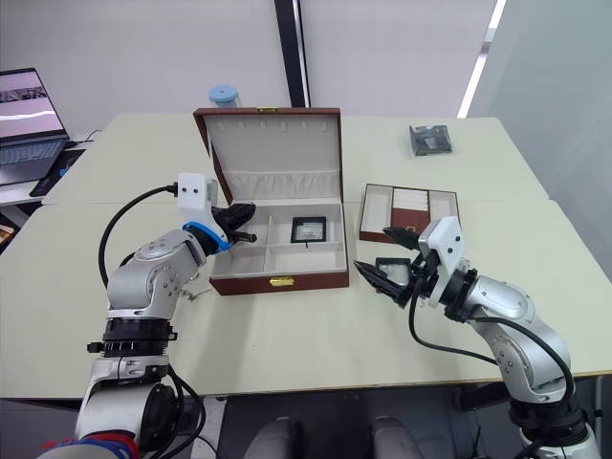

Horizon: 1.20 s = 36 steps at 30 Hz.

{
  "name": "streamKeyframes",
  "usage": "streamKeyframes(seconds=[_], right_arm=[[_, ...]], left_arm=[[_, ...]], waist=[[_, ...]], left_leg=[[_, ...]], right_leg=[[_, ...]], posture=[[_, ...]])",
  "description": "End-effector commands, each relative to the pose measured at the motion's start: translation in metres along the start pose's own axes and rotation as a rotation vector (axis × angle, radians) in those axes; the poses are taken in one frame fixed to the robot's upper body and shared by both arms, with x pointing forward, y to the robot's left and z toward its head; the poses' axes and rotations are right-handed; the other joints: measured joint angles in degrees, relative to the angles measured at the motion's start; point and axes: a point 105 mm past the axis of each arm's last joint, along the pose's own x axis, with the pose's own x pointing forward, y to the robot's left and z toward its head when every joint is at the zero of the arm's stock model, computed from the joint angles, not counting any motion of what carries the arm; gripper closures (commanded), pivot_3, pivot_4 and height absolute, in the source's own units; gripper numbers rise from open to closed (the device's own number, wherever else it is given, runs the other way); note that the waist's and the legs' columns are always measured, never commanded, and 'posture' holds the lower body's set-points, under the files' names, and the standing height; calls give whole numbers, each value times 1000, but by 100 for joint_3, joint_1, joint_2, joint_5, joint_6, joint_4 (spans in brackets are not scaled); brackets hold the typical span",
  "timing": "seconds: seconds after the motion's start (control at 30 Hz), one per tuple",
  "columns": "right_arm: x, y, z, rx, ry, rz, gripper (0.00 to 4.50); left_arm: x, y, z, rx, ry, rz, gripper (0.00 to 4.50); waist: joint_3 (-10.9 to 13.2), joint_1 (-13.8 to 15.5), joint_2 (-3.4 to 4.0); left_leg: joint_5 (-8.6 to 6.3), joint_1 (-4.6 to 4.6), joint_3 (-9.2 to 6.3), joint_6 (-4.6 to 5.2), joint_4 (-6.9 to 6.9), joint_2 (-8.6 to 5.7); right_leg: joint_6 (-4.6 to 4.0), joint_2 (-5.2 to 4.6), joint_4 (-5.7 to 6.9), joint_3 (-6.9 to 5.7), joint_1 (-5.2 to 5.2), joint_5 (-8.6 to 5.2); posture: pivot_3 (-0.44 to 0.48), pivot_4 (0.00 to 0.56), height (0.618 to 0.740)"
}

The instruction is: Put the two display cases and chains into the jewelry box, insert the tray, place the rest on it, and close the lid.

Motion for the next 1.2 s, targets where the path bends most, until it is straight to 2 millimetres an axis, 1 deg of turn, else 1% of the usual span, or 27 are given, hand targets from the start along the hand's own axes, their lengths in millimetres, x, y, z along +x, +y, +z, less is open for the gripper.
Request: streamKeyframes(seconds=[0.03,0.2,0.23,0.3,0.33,0.43,0.73,0.9,1.03,1.1,1.2], right_arm=[[-2,4,12,-26,-43,9,0],[-1,4,12,-24,-43,13,0],[-1,4,12,-24,-43,14,0],[0,4,12,-23,-42,18,0],[0,4,12,-23,-41,21,0],[1,5,11,-22,-40,24,0],[1,4,11,-20,-37,22,0],[-2,1,8,-21,-26,14,0],[-14,-8,4,-38,15,6,0],[-27,-18,0,-51,54,-10,0],[-47,-35,-6,-65,118,-34,0]], left_arm=[[1,-2,17,27,-54,-12,3778],[1,-4,15,22,-55,-22,2304],[1,-5,15,23,-55,-27,1904],[1,-6,14,23,-53,-34,1275],[1,-6,14,24,-51,-36,1038],[0,-7,13,23,-50,-39,15],[0,-13,14,18,-53,-71,15],[-6,-21,16,22,-56,-144,15],[-25,-25,19,105,-29,-250,15],[-41,-23,22,134,-14,-316,15],[-64,-14,27,166,-3,-370,15]], waist=[[0,0,0],[0,1,0],[0,1,0],[0,1,0],[0,1,0],[0,1,0],[0,1,0],[0,1,0],[1,-13,2],[1,-12,2],[4,-4,4]], left_leg=[[0,0,0,0,0,0],[0,0,0,0,0,0],[0,0,0,0,0,0],[0,0,0,0,0,0],[0,0,0,0,0,0],[0,0,0,0,0,0],[0,0,0,0,0,0],[0,0,0,0,0,0],[0,0,1,0,-1,1],[0,2,1,0,-4,2],[0,2,4,0,-6,4]], right_leg=[[0,0,0,0,0,0],[0,0,0,0,0,0],[0,0,0,0,0,0],[0,0,0,0,0,0],[0,0,0,0,0,0],[0,0,0,0,0,0],[0,1,0,0,0,0],[0,1,0,0,0,0],[0,2,-1,2,0,0],[0,2,-2,2,-1,0],[0,0,-3,4,-2,0]], posture=[[0,150,740],[0,150,740],[0,150,740],[0,150,740],[0,150,740],[0,150,740],[0,150,740],[0,150,740],[0,150,740],[0,150,740],[0,150,740]])
